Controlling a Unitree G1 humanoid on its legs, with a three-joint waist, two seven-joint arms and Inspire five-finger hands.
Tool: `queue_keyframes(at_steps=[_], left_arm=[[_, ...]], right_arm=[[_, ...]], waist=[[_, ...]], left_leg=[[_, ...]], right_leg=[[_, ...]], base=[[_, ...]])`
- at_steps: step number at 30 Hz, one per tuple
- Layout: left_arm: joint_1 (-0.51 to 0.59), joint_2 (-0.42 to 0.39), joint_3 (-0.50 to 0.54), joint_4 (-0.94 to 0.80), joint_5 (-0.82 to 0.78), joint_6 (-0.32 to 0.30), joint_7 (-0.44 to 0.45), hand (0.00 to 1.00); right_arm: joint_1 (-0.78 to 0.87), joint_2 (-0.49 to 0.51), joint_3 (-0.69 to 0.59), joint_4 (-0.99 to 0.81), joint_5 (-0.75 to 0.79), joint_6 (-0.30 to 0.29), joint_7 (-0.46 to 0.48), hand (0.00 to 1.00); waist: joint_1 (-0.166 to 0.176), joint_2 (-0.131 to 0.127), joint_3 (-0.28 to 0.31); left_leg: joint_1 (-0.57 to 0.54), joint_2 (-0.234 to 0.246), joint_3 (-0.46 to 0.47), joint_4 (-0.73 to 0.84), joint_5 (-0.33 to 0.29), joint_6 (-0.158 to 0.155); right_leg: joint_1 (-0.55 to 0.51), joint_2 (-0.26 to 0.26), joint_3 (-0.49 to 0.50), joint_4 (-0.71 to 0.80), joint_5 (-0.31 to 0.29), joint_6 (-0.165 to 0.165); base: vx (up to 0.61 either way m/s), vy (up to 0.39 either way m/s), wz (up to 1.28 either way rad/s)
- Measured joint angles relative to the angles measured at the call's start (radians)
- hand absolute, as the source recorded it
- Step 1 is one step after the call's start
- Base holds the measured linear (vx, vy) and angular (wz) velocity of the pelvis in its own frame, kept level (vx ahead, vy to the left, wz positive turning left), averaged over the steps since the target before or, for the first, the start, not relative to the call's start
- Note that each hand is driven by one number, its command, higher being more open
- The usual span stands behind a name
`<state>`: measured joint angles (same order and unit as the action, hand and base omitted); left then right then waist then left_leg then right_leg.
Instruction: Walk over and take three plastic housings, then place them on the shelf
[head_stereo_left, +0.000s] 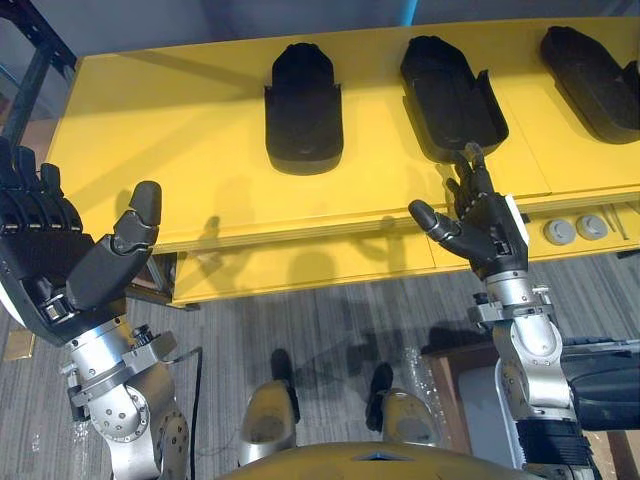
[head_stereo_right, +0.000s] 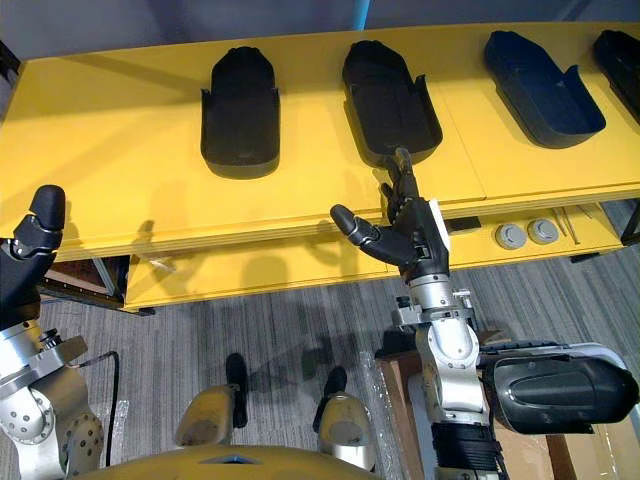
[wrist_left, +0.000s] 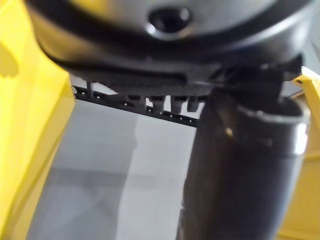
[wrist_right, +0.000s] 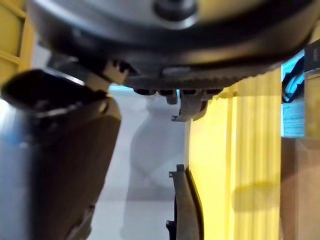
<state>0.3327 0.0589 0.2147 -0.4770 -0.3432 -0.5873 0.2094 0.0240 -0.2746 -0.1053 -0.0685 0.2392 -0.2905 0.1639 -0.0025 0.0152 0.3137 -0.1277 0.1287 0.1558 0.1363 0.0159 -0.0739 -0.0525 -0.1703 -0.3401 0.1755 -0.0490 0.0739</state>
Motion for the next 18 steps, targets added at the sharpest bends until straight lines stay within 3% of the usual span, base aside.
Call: queue_keyframes(at_steps=[18], left_arm=[[0.0, 0.0, -0.001, 0.009, 0.004, 0.003, 0.004, 1.0]], right_arm=[[-0.041, 0.0, 0.001, 0.036, -0.037, 0.0, -0.057, 1.0]], waist=[[0.002, 0.001, 0.0]], left_leg=[[-0.002, 0.0, -0.013, -0.002, 0.007, -0.001]], right_leg=[[0.0, -0.001, -0.011, 0.011, -0.003, -0.005]], base=[[0.0, -0.001, 0.01]])
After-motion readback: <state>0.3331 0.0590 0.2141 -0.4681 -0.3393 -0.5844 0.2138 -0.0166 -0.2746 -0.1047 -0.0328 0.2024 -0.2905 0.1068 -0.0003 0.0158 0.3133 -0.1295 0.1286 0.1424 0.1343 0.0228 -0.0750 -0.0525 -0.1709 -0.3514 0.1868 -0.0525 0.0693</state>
